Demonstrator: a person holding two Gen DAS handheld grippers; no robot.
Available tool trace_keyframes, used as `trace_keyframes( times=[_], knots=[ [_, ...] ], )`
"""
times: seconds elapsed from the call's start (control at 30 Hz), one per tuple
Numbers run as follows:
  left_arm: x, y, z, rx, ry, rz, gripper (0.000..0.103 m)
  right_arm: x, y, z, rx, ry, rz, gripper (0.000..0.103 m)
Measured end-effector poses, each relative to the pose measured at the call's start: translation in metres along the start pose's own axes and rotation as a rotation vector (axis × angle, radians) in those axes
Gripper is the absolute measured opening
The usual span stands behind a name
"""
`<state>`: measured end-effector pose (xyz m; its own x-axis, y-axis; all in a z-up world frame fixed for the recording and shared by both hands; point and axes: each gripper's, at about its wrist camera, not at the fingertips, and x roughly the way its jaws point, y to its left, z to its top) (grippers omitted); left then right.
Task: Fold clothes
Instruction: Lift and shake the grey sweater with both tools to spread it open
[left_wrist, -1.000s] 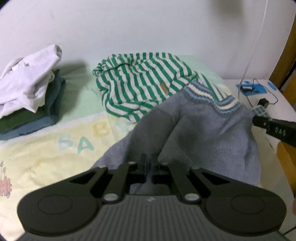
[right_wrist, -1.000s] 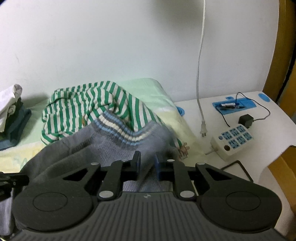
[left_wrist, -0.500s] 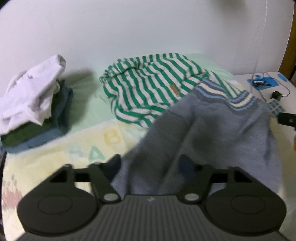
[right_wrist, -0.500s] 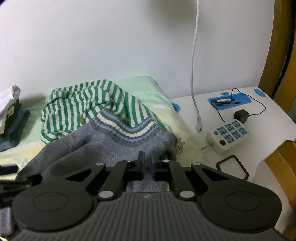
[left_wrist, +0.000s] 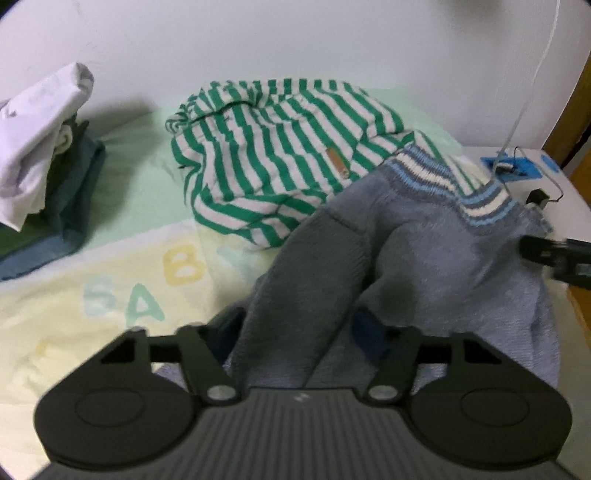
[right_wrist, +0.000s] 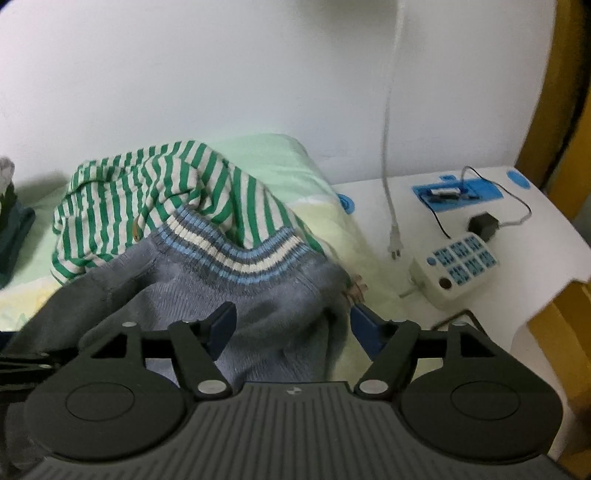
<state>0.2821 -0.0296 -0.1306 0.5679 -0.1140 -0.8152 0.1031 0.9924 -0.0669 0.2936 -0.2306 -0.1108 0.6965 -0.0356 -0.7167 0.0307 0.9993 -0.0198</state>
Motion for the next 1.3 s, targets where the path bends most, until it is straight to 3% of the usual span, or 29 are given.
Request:
trace_keyframes(
  times=[0.1, 0.13, 0.17, 0.2, 0.33, 0.5, 0.73, 0.9, 0.93, 1.07, 1.17, 1.27, 1.3],
  knots=[
    [-0.008, 0.0, 0.0, -0.005, -0.017, 0.001, 0.02, 0.021, 0.007, -0.003, -0.039, 0.036, -0.009, 0.071],
    [-0.011, 0.0, 0.0, -0.006, -0.022, 0.003, 0.012, 0.026, 0.008, -0.006, -0.044, 0.047, -0.002, 0.062],
    [-0.015, 0.001, -0.001, -0.013, -0.027, 0.001, 0.011, 0.03, 0.008, -0.008, -0.047, 0.056, 0.006, 0.052],
    [-0.02, 0.004, -0.003, -0.027, -0.034, -0.006, 0.011, 0.031, 0.007, -0.011, -0.044, 0.057, 0.015, 0.034],
    [-0.052, 0.007, -0.015, -0.047, -0.09, -0.006, 0.011, 0.009, -0.001, -0.014, -0.007, -0.021, 0.065, 0.023],
    [-0.094, 0.014, -0.031, -0.062, -0.145, -0.018, 0.01, -0.025, -0.006, -0.014, 0.024, -0.069, 0.146, 0.02],
    [-0.156, 0.052, -0.077, -0.131, -0.194, -0.008, 0.01, -0.088, -0.001, -0.039, -0.061, -0.086, 0.27, 0.02],
    [-0.187, 0.082, -0.119, -0.174, -0.148, 0.021, 0.01, -0.122, 0.013, -0.081, -0.16, 0.003, 0.332, 0.016],
    [-0.19, 0.084, -0.129, -0.168, -0.127, 0.018, 0.01, -0.126, 0.016, -0.09, -0.18, 0.028, 0.337, 0.011],
    [-0.195, 0.083, -0.173, -0.116, -0.046, 0.013, 0.01, -0.14, 0.03, -0.13, -0.254, 0.127, 0.336, 0.011],
    [-0.202, 0.081, -0.184, -0.058, -0.066, 0.005, 0.01, -0.142, 0.035, -0.151, -0.292, 0.184, 0.303, 0.011],
    [-0.208, 0.079, -0.194, 0.0, -0.086, -0.003, 0.016, -0.152, 0.04, -0.137, -0.281, 0.082, 0.262, 0.024],
    [-0.21, 0.078, -0.198, 0.019, -0.092, -0.006, 0.018, -0.156, 0.041, -0.131, -0.273, 0.037, 0.248, 0.042]
  ],
)
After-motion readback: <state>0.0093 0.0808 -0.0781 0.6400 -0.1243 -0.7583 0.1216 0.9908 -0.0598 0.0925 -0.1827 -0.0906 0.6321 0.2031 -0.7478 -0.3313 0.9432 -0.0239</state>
